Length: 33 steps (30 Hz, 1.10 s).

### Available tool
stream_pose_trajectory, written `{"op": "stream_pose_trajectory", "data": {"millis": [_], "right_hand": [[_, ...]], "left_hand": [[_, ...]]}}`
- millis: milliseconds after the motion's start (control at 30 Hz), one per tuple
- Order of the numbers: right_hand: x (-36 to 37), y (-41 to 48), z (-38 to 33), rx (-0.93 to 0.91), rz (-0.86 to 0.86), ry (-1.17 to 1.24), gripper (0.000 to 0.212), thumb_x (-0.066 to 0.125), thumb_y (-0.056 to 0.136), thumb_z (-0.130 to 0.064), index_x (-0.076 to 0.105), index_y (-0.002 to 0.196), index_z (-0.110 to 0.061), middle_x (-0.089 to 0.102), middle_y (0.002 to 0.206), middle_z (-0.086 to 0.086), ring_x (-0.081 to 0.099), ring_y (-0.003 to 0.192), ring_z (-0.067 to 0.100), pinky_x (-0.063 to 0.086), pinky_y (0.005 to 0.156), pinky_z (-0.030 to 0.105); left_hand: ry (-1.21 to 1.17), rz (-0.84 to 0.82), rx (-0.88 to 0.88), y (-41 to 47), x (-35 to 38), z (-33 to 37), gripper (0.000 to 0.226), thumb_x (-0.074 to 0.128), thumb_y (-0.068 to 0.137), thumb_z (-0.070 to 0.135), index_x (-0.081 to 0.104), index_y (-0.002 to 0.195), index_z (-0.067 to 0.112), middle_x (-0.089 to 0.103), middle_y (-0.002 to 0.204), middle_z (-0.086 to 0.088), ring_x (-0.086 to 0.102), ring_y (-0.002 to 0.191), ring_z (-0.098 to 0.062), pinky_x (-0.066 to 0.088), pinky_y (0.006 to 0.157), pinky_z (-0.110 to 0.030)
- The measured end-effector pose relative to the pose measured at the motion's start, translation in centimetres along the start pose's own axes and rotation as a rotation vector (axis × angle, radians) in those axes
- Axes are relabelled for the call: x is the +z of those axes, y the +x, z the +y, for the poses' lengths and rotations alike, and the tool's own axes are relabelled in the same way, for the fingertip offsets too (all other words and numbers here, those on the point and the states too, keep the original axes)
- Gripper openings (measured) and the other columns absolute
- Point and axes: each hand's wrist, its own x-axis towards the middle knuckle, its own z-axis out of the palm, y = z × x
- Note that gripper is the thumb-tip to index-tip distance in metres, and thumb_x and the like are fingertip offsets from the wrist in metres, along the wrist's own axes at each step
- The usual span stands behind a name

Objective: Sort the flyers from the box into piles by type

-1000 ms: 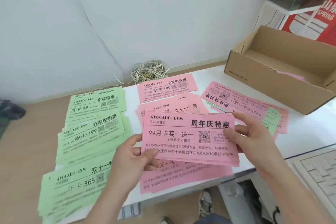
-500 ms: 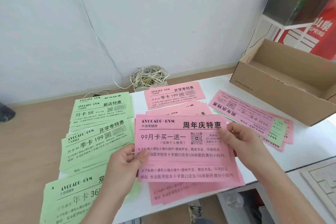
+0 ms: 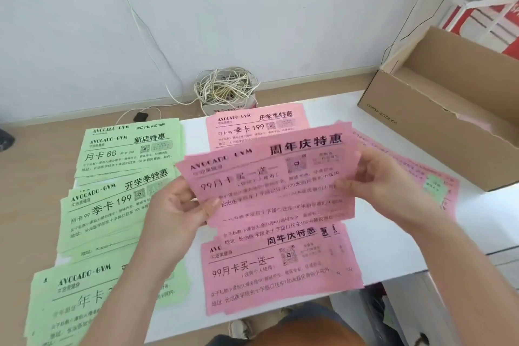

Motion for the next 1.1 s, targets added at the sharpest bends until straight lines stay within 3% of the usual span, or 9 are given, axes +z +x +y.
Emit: {"op": "stream_pose_trajectory", "data": {"millis": [233, 367, 500, 633, 733, 833, 900, 1000, 1100], "right_hand": [[3.6, -5.4, 2.6, -0.091, 0.173, -0.034, 0.034, 0.056, 0.08, 0.02, 0.064, 0.083, -0.013, 0.071, 0.083, 0.003, 0.068, 0.085, 0.015, 0.052, 0.078, 0.019], [6.5, -6.4, 4.8, -0.058, 0.278, -0.063, 0.049, 0.047, 0.072, 0.028, 0.066, 0.088, -0.015, 0.071, 0.085, -0.007, 0.064, 0.085, 0.007, 0.048, 0.074, 0.014], [7.0, -7.4, 4.1, -0.103, 0.463, -0.04, 0.038, 0.059, 0.082, 0.012, 0.066, 0.092, -0.025, 0.072, 0.087, -0.008, 0.066, 0.088, 0.011, 0.053, 0.083, 0.028], [6.7, -8.3, 2.9, -0.082, 0.477, -0.165, 0.046, 0.056, 0.086, 0.002, 0.056, 0.104, -0.04, 0.071, 0.09, -0.016, 0.066, 0.082, 0.009, 0.054, 0.071, 0.029], [7.7, -7.3, 4.5, 0.058, 0.393, -0.286, 0.056, 0.05, 0.088, -0.002, 0.041, 0.121, -0.046, 0.067, 0.099, -0.013, 0.064, 0.08, 0.006, 0.054, 0.062, 0.025], [9.0, -5.9, 6.6, 0.034, 0.366, -0.404, 0.068, 0.052, 0.088, -0.002, 0.029, 0.137, -0.042, 0.059, 0.118, -0.005, 0.061, 0.093, 0.011, 0.054, 0.075, 0.03], [9.8, -5.3, 7.6, -0.006, 0.399, -0.593, 0.072, 0.055, 0.085, -0.002, 0.027, 0.142, -0.036, 0.051, 0.126, -0.001, 0.055, 0.103, 0.019, 0.05, 0.084, 0.038], [10.4, -5.3, 8.4, -0.056, 0.496, -0.944, 0.069, 0.066, 0.074, -0.005, 0.041, 0.133, -0.029, 0.045, 0.126, 0.007, 0.048, 0.109, 0.028, 0.044, 0.085, 0.045], [10.6, -5.9, 8.6, -0.151, 0.394, -1.05, 0.043, 0.069, 0.074, -0.024, 0.057, 0.115, -0.023, 0.056, 0.117, 0.006, 0.055, 0.104, 0.029, 0.048, 0.081, 0.045]], "left_hand": [[0.154, 0.061, 0.071, -4.5, 0.1, -2.4, 0.043, 0.067, 0.071, -0.019, 0.065, 0.071, 0.024, 0.073, 0.076, 0.006, 0.067, 0.069, -0.004, 0.048, 0.062, -0.01], [0.283, -0.016, 0.068, -4.9, 0.7, -4.5, 0.05, 0.065, 0.075, -0.014, 0.065, 0.077, 0.035, 0.072, 0.082, 0.014, 0.065, 0.08, -0.001, 0.048, 0.068, -0.015], [0.237, 0.038, 0.145, -5.3, 0.7, -3.9, 0.033, 0.068, 0.081, 0.001, 0.065, 0.078, 0.034, 0.072, 0.081, 0.015, 0.066, 0.078, -0.002, 0.05, 0.068, -0.015], [0.15, 0.014, 0.041, -5.5, 0.1, -3.7, 0.038, 0.07, 0.081, 0.004, 0.052, 0.106, 0.028, 0.074, 0.086, 0.013, 0.07, 0.078, -0.003, 0.055, 0.064, -0.021], [0.324, -0.011, -0.056, -5.6, 0.3, -5.4, 0.075, 0.072, 0.08, 0.006, 0.029, 0.134, 0.037, 0.067, 0.099, 0.012, 0.067, 0.085, -0.005, 0.056, 0.073, -0.029], [0.531, -0.026, 0.013, -5.9, 0.4, -6.9, 0.098, 0.072, 0.081, 0.013, 0.004, 0.142, 0.046, 0.049, 0.124, 0.013, 0.061, 0.097, -0.008, 0.051, 0.084, -0.029], [0.767, -0.047, 0.078, -6.1, 0.3, -7.4, 0.1, 0.071, 0.081, 0.021, -0.003, 0.145, 0.041, 0.038, 0.126, 0.004, 0.054, 0.085, -0.006, 0.045, 0.077, -0.02], [1.084, -0.043, 0.208, -5.7, -0.3, -7.8, 0.088, 0.08, 0.07, 0.029, 0.028, 0.142, 0.029, 0.031, 0.098, 0.004, 0.045, 0.071, -0.008, 0.039, 0.057, -0.019], [1.171, -0.157, 0.435, -5.6, 0.1, -8.0, 0.058, 0.081, 0.065, 0.037, 0.059, 0.118, 0.03, 0.048, 0.106, 0.001, 0.051, 0.099, -0.019, 0.049, 0.079, -0.033]]}}
